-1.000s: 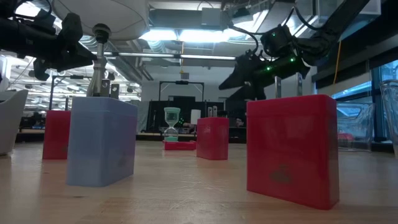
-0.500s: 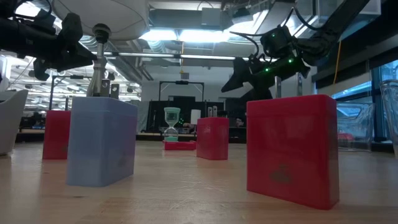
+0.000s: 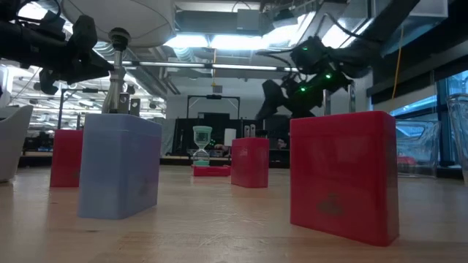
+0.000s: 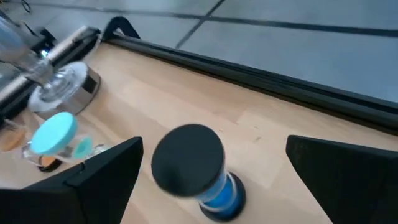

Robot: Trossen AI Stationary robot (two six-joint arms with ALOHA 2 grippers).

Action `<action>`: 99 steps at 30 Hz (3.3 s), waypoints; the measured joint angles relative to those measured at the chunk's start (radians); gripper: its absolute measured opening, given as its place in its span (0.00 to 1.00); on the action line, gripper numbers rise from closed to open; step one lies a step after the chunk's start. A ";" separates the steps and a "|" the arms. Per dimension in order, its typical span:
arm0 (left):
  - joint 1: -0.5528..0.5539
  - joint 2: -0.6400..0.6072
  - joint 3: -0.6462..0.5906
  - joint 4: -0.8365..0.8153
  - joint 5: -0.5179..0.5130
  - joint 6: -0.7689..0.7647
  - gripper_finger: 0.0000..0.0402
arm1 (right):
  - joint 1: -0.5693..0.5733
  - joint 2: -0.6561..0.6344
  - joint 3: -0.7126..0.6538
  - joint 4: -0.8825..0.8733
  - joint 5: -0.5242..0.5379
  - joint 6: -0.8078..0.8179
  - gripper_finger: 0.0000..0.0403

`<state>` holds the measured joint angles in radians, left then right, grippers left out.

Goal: Pick & Place Office items
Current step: Put the blue sand timer into the top transparent bin

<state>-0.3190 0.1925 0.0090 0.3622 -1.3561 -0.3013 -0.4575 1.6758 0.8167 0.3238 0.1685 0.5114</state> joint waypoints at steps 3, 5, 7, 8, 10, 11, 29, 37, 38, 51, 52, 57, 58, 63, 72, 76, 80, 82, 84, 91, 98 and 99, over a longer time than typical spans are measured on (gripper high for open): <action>0.000 0.000 0.000 0.000 0.000 0.000 0.22 | -0.002 0.035 0.106 -0.165 0.001 -0.022 0.99; 0.000 0.000 0.000 0.000 0.000 0.000 0.22 | -0.003 0.057 0.178 -0.284 0.005 -0.022 0.99; 0.000 0.000 0.000 0.000 0.000 0.000 0.22 | -0.004 0.080 0.228 -0.359 0.004 -0.022 0.99; 0.000 0.000 0.000 0.000 0.000 0.000 0.22 | -0.004 0.091 0.247 -0.372 0.006 -0.024 0.99; 0.000 0.000 0.000 0.000 0.000 0.000 0.22 | -0.004 0.110 0.265 -0.368 0.006 -0.026 0.99; 0.000 0.000 0.000 0.000 0.000 0.000 0.22 | -0.004 0.116 0.271 -0.369 0.007 -0.030 0.99; 0.000 0.000 0.000 0.000 0.000 0.000 0.22 | -0.007 0.136 0.283 -0.362 0.007 -0.056 0.99; 0.000 0.000 0.000 0.000 0.000 0.000 0.22 | -0.008 0.090 0.278 -0.414 0.028 -0.075 0.99; 0.000 0.000 0.000 0.000 0.000 0.000 0.22 | -0.007 0.085 0.278 -0.414 0.031 -0.078 0.99; 0.000 0.000 0.000 0.000 0.000 0.000 0.22 | 0.027 0.079 0.279 -0.361 0.000 -0.095 0.99; 0.000 0.000 0.000 0.000 0.000 0.000 0.22 | 0.037 0.081 0.279 -0.361 0.003 -0.106 0.99; 0.000 0.000 0.000 0.000 0.000 0.000 0.22 | 0.070 0.122 0.280 -0.365 0.030 -0.149 0.99; 0.000 0.000 0.000 0.000 0.000 0.000 0.22 | 0.073 0.131 0.280 -0.364 0.030 -0.153 0.99; 0.000 0.000 0.000 0.000 0.000 0.000 0.22 | 0.074 0.151 0.280 -0.363 0.034 -0.153 0.99; 0.000 0.000 0.000 0.000 0.000 0.000 0.22 | 0.074 0.151 0.280 -0.376 0.053 -0.153 0.91; 0.000 0.000 0.000 0.000 0.000 0.000 0.22 | 0.073 0.151 0.280 -0.387 0.053 -0.157 0.78; 0.000 0.000 0.000 0.000 0.000 0.000 0.22 | 0.073 0.151 0.280 -0.393 0.052 -0.162 0.63; 0.000 0.000 0.000 0.000 0.000 0.000 0.22 | 0.073 0.151 0.280 -0.393 0.052 -0.173 0.55; 0.000 0.000 0.000 0.000 0.000 0.000 0.22 | 0.073 0.151 0.280 -0.393 0.052 -0.181 0.53; 0.000 0.000 0.000 0.000 0.000 0.000 0.22 | 0.071 0.133 0.280 -0.409 0.009 -0.229 0.53; 0.000 0.000 0.000 0.000 0.000 0.000 0.22 | 0.046 -0.034 0.281 -0.540 0.012 -0.308 0.55; 0.000 0.000 0.000 0.000 0.000 0.000 0.22 | 0.043 -0.066 0.281 -0.564 0.026 -0.317 0.54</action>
<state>-0.3187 0.1921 0.0090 0.3622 -1.3560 -0.3012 -0.4141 1.6097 1.0977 -0.2401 0.1940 0.1942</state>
